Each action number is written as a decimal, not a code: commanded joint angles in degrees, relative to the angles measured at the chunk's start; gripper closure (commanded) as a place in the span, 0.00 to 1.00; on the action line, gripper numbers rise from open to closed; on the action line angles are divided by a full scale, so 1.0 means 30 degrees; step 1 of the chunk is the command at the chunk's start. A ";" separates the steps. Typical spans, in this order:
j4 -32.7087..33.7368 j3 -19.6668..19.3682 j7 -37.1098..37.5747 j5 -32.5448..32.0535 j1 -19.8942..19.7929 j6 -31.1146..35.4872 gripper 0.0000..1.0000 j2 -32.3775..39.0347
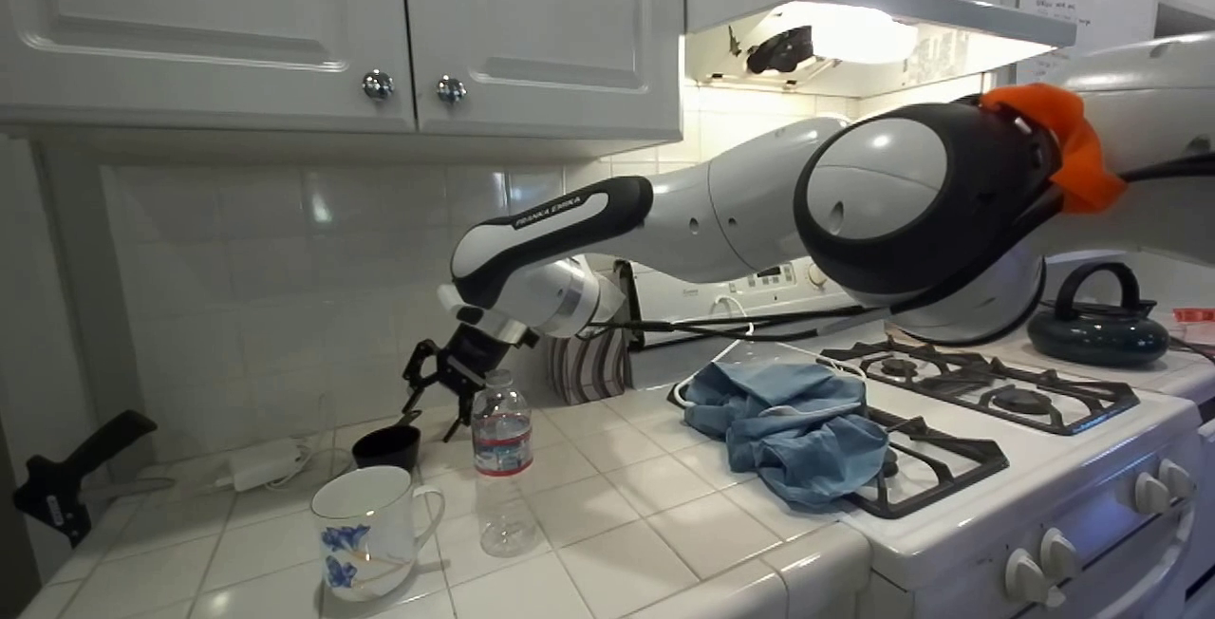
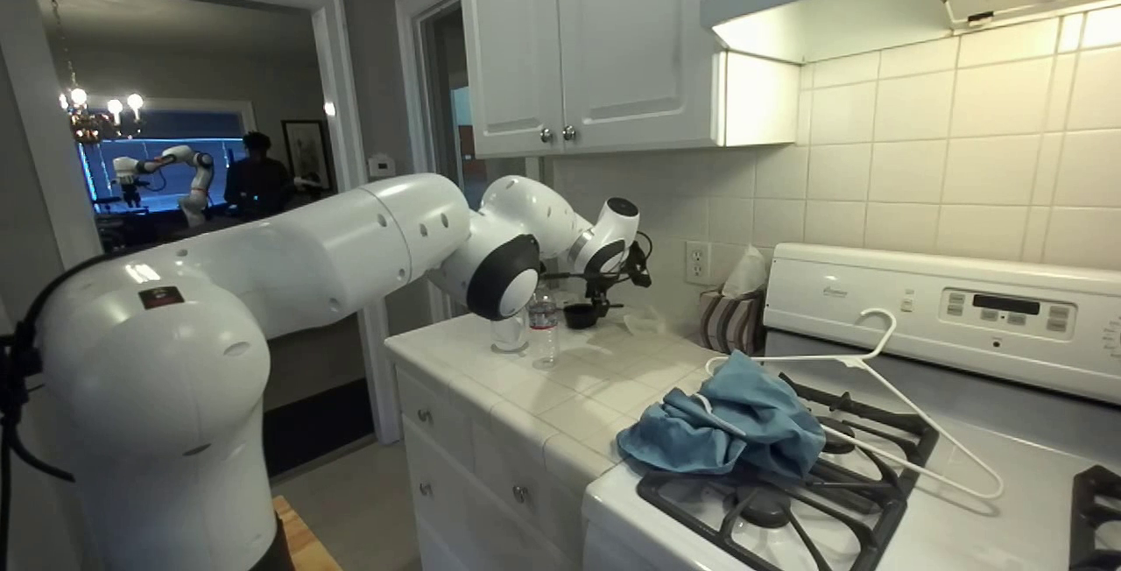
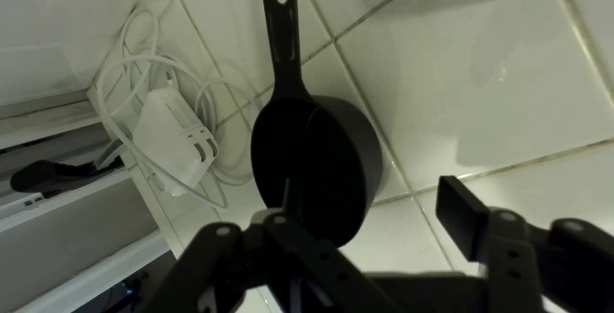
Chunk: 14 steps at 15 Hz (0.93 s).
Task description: Pick up the water bottle, put it in an upright position and move the black cup to the right
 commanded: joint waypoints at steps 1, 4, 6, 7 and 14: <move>0.2659 -0.0407 -0.1011 0.0899 0.0930 -0.0846 0.40 0.1524; 0.2680 0.0346 -0.0779 0.0147 0.0831 -0.0907 0.58 0.1788; 0.2765 0.0396 -0.0766 0.0122 0.0921 -0.0931 0.64 0.1923; 0.2803 0.0389 -0.0734 0.0105 0.0966 -0.0948 0.66 0.1976; 0.2810 0.0274 -0.0589 0.0012 0.1121 -0.1015 0.98 0.2013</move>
